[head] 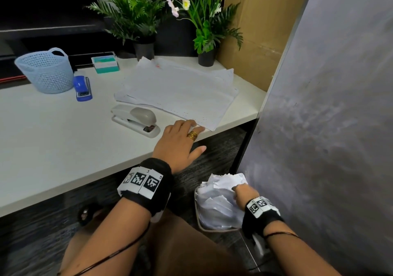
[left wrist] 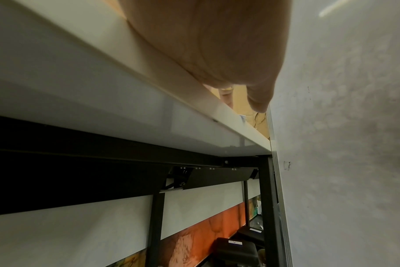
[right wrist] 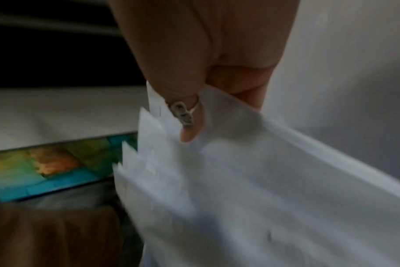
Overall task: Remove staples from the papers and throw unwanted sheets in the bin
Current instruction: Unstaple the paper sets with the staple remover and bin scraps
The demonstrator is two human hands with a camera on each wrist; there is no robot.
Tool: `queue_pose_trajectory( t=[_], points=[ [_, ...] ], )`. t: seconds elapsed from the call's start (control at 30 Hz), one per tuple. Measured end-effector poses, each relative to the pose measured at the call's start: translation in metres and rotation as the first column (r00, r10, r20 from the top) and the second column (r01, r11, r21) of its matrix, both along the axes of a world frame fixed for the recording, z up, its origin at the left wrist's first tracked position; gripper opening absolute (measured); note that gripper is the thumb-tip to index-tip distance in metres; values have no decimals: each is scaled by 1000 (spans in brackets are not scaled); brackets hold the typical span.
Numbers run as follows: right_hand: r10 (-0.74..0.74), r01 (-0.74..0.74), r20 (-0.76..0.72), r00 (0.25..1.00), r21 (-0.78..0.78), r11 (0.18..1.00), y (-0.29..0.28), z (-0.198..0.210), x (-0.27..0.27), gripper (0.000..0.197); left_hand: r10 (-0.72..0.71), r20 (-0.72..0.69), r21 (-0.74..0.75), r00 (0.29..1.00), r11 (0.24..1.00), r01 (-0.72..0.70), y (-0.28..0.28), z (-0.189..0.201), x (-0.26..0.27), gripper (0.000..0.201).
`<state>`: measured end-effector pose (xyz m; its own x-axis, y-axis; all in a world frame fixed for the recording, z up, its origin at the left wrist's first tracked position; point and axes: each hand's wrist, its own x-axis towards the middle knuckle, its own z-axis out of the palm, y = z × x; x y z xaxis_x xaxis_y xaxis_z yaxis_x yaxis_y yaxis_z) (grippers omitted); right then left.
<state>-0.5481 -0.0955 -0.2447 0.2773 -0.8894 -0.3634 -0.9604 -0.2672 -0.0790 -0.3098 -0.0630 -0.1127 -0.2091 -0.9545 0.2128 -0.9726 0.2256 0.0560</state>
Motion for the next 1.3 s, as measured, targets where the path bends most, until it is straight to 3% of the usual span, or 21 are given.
queue_pose_trajectory(
  t=[0.07,0.17,0.33,0.4,0.43,0.5,0.6,0.67,0.73,0.8,0.9,1.07,1.13,1.2,1.23,1.3],
  points=[
    [-31,27,36,999,118,993,1,-34,2,40,-8,-10,-19,1000,1000,7,0,-1,0,71],
    [-90,86,5,996,243,966,4,-69,-5,41,-18,-13,-40,1000,999,17,0,-3,1,66],
    [-182,159,217,959,119,980,-4,-49,-5,45,-13,-17,-82,1000,997,12,-2,-5,0,57],
    [-212,230,433,876,10,973,-4,-23,-4,40,-10,-17,-99,1000,995,9,-2,-7,-1,56],
    [-185,265,559,808,-64,962,-4,-6,0,34,-8,-21,-97,1000,995,6,-2,-7,-1,57],
    [7,295,729,684,-286,912,-8,36,12,19,3,-44,-71,999,997,-6,-1,-3,-1,61],
    [352,255,736,578,-573,779,-21,102,39,21,10,-96,-33,995,999,-13,0,2,0,70],
    [438,93,654,617,-613,785,-35,134,54,39,10,-235,-32,972,999,-18,0,4,2,69],
    [443,-151,511,736,-514,844,-49,151,64,55,32,-410,-32,912,998,-49,1,6,5,59],
    [433,-272,400,808,-398,876,-59,154,67,50,40,-511,-18,858,998,-57,1,6,7,49],
    [418,-214,467,779,-428,878,-59,151,63,35,54,-522,-11,851,998,-70,2,9,7,35],
    [350,-21,564,747,-507,862,-54,152,68,26,71,-467,3,882,997,-79,2,8,4,39],
    [346,110,636,690,-565,818,-49,162,74,27,131,-549,67,825,991,-113,2,16,2,45],
    [416,205,687,596,-631,748,-38,170,83,26,188,-683,104,705,981,-161,0,32,-1,56],
    [466,226,695,548,-659,718,-29,174,89,25,197,-773,97,603,976,-195,0,44,-4,57],
    [548,256,705,451,-690,677,-12,174,101,21,176,-933,95,314,962,-257,-3,65,-4,50]
  ],
)
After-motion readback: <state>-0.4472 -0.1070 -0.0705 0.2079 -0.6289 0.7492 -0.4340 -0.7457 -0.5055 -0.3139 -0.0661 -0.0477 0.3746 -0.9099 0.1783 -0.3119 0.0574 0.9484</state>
